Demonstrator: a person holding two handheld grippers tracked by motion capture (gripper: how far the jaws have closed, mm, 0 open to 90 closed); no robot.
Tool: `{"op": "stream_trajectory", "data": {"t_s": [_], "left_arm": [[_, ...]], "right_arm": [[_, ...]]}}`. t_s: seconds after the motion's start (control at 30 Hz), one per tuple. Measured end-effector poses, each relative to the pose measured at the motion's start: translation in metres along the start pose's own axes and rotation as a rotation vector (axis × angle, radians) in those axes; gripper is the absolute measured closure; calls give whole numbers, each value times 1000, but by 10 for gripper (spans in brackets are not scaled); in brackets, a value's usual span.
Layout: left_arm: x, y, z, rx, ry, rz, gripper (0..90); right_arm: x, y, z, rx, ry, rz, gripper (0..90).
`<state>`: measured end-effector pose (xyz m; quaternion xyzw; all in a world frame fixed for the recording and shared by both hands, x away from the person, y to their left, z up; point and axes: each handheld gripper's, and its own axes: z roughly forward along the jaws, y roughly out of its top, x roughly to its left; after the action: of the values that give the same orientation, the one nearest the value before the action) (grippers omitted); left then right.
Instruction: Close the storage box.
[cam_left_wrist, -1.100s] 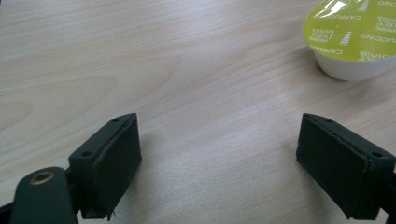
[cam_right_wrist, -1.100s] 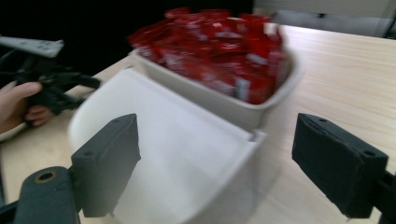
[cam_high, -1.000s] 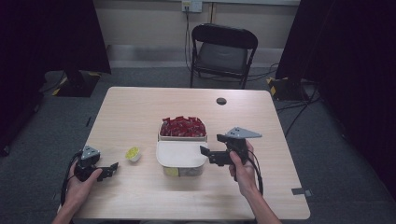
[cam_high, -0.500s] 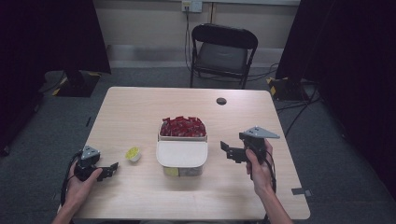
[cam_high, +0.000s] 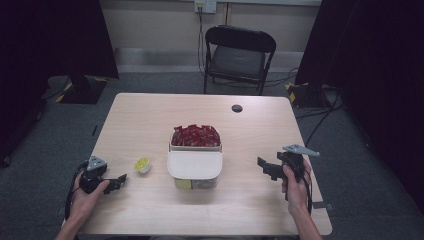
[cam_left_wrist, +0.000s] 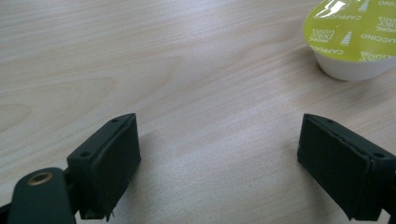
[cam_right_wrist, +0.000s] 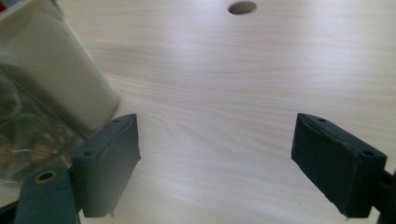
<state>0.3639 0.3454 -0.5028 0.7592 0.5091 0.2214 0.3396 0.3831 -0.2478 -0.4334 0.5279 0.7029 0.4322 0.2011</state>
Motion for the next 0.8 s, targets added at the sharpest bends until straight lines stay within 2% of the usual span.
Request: {"op": "stream_trajectory", "data": {"t_s": [0.13, 0.3, 0.4, 0.47, 0.67, 0.73, 0.8], "left_arm": [[0, 0, 0, 1, -1, 1, 126], [0, 0, 0, 1, -1, 2, 125], [0, 0, 0, 1, -1, 2, 125], [0, 0, 0, 0, -1, 2, 125], [0, 0, 0, 0, -1, 2, 125], [0, 0, 0, 0, -1, 2, 125], [0, 0, 0, 0, -1, 2, 125]], "right_arm": [[-16, -11, -2, 30, -40, 16, 146], [-30, -26, -1, 85, -83, 19, 147], [-38, -37, 2, 116, -136, 26, 148], [-42, -42, 4, 136, -152, 31, 148], [-46, -55, 11, 203, -204, -8, 141], [-46, -56, 13, 202, -226, -39, 134], [-45, -57, 15, 191, -235, -47, 106]]}}
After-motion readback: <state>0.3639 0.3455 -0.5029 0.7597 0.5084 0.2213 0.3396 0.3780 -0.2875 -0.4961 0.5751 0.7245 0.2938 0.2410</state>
